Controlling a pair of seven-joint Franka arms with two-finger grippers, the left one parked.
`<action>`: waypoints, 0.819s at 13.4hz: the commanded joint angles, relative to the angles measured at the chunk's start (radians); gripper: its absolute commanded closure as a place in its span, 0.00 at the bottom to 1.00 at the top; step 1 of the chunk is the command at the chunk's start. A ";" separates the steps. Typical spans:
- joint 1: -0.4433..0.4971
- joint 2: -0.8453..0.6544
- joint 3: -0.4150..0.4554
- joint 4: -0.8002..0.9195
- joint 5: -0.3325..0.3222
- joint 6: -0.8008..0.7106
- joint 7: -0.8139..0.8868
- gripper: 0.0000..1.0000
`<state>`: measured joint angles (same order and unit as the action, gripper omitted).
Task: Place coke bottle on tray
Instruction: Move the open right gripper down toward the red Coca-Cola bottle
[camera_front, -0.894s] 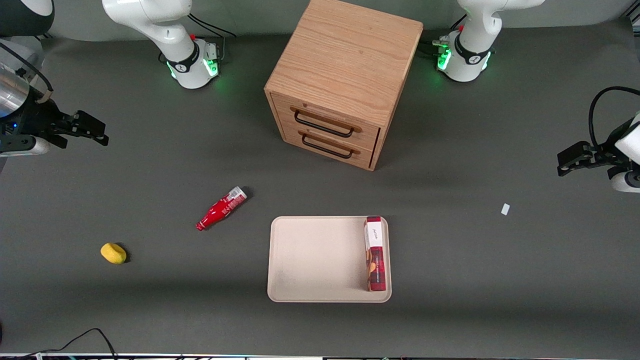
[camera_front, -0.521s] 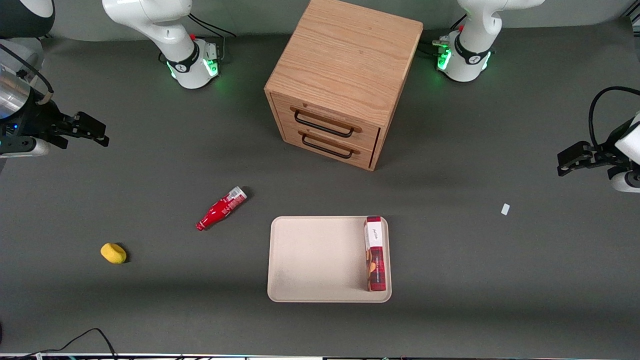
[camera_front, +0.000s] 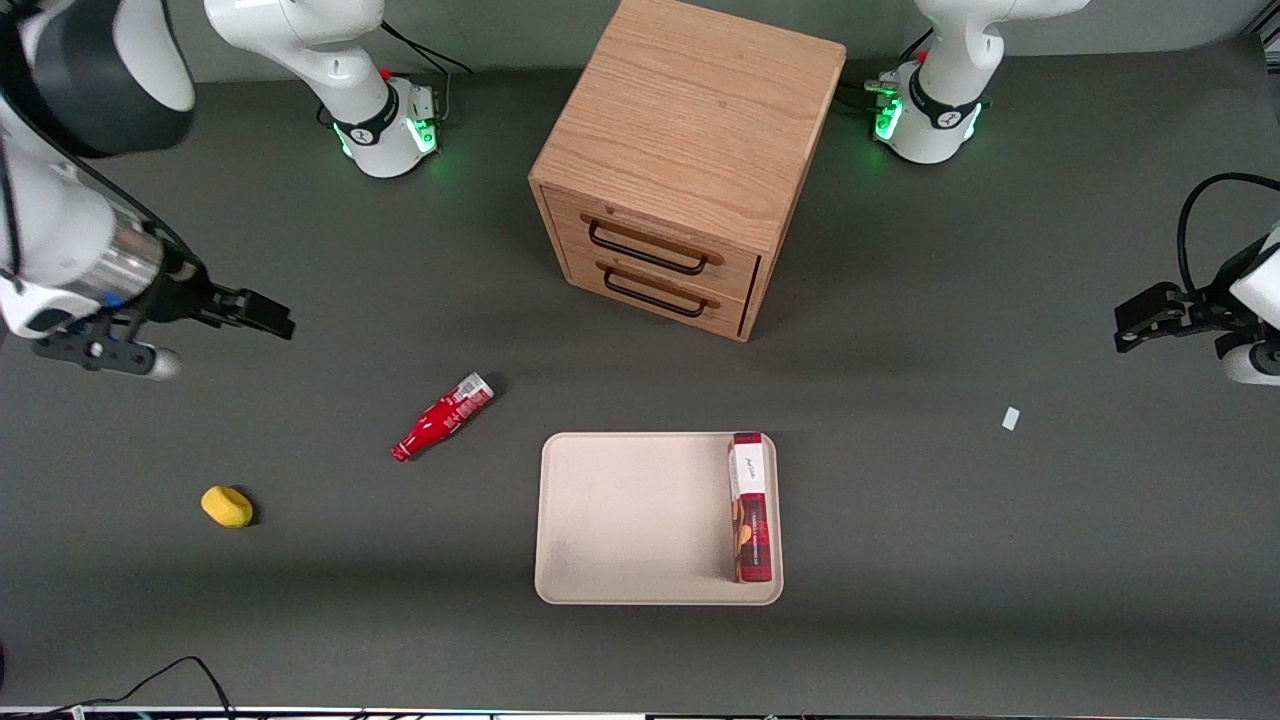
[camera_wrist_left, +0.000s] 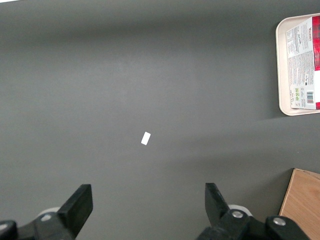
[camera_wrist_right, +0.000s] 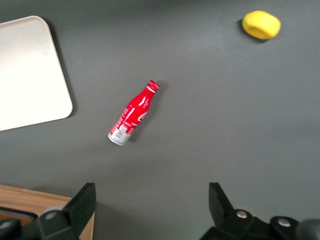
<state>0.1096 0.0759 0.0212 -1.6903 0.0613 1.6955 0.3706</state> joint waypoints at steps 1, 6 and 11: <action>0.005 0.077 0.025 0.006 0.003 0.048 0.199 0.00; 0.008 0.165 0.111 -0.174 -0.008 0.335 0.601 0.00; 0.024 0.260 0.115 -0.373 -0.029 0.674 0.708 0.00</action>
<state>0.1314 0.3127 0.1387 -2.0204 0.0474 2.2863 1.0370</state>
